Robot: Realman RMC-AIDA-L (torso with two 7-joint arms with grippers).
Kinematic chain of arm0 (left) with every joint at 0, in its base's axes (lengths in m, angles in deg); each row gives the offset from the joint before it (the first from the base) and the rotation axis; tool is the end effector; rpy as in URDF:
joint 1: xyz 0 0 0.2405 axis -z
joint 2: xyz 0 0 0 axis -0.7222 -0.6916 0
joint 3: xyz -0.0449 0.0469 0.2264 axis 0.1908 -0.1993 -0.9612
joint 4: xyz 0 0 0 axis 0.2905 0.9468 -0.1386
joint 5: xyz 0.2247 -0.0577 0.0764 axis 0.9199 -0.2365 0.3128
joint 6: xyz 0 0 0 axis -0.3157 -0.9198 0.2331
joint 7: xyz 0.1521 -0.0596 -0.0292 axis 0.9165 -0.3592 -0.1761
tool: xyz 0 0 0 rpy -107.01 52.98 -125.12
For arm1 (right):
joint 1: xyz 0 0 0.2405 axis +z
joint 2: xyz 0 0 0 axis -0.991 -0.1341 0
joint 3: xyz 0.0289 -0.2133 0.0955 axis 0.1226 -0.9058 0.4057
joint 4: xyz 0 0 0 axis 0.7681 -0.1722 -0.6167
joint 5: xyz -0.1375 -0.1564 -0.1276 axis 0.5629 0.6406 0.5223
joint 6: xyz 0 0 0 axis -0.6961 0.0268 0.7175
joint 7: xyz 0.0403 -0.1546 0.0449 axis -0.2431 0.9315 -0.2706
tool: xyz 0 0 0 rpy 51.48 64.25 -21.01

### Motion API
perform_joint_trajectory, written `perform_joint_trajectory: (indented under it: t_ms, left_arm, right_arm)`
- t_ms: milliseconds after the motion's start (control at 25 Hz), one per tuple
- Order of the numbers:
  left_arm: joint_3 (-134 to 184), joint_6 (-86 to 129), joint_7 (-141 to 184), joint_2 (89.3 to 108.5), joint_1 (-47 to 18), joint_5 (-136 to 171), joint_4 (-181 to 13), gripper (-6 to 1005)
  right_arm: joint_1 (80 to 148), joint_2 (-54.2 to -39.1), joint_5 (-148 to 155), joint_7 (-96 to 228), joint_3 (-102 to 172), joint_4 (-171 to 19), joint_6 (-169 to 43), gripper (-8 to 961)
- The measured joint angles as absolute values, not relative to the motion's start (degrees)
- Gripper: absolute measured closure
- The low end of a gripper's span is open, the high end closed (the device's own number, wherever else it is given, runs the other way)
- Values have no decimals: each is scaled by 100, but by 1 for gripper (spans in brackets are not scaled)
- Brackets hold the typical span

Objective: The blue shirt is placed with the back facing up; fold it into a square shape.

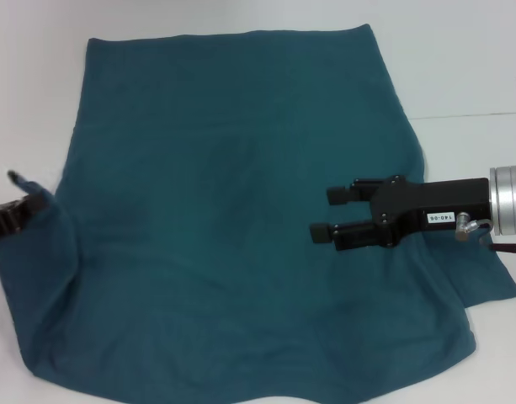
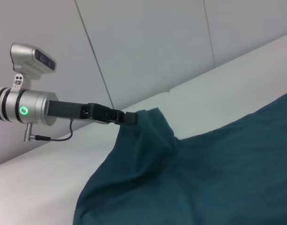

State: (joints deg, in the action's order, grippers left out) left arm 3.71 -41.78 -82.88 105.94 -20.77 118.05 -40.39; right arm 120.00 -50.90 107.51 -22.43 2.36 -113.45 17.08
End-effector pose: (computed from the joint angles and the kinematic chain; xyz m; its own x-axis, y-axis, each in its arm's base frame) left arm -0.3271 0.3836 0.0562 0.3473 0.5275 0.7753 0.9243 -0.3318 -0.1884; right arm 0.2209 0.3955 0.0114 0.8074 -0.3891 -0.4434 -0.4824 -0.8681 -0.1166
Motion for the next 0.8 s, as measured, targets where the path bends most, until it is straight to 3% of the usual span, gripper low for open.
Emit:
perform_joint_trajectory:
  t_ms: [320,800]
  left_arm:
    - [371,-4438,-8343,10769,-1939,11654,-4154,996]
    - [362,-4422,-8279,10788,-1809,11554,-4462,995]
  right_arm:
    - [12000,-5090,10761,-2210,229,-11345,1699,61]
    - [11992,-5089,10768,-2210,226,-11345,1699,62]
